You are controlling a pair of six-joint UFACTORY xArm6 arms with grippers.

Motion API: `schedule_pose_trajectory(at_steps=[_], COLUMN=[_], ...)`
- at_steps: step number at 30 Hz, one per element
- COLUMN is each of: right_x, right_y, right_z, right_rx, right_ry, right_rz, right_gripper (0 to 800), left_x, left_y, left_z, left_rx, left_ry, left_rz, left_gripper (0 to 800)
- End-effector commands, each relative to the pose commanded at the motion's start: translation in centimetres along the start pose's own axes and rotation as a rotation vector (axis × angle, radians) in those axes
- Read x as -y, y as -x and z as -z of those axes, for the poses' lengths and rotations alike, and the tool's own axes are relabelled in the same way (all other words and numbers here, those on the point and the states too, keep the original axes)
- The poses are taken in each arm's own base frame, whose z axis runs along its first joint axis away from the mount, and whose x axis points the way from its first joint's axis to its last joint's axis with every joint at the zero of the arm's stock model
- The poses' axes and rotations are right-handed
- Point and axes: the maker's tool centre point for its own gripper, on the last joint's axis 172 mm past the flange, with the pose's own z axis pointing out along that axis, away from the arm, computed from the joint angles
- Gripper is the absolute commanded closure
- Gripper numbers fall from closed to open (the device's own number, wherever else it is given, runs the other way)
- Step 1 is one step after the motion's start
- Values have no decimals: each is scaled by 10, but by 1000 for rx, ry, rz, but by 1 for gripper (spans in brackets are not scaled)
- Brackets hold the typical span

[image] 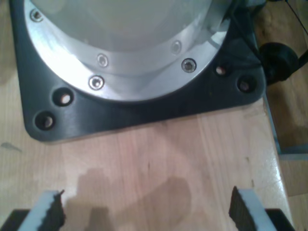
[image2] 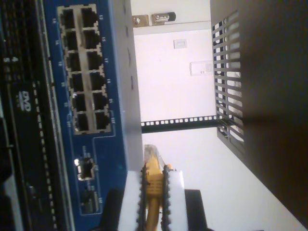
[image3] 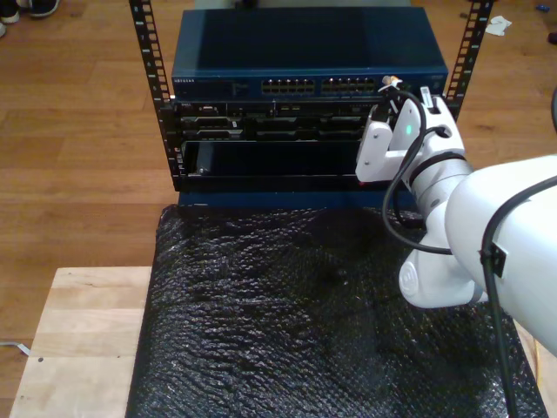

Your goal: Grab the cable and plug it in

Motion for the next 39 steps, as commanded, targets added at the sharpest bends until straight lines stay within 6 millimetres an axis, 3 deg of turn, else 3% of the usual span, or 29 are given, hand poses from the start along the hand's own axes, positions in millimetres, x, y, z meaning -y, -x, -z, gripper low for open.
schedule_pose_trajectory(at_steps=[7,12,26,39], right_x=[12,19,9,14], right_y=[-3,8,3,-4], right_z=[1,-4,-9,-12], right_rx=[5,59,147,191], right_ry=[-17,-19,64,97], right_rz=[-2,58,85,117], right_gripper=[800,800,800,800], left_x=[0,0,0,0], left_y=[0,0,0,0], left_z=[0,0,0,0], left_rx=[0,0,0,0], left_ry=[0,0,0,0], left_rz=[0,0,0,0], left_gripper=[1,1,1,1])
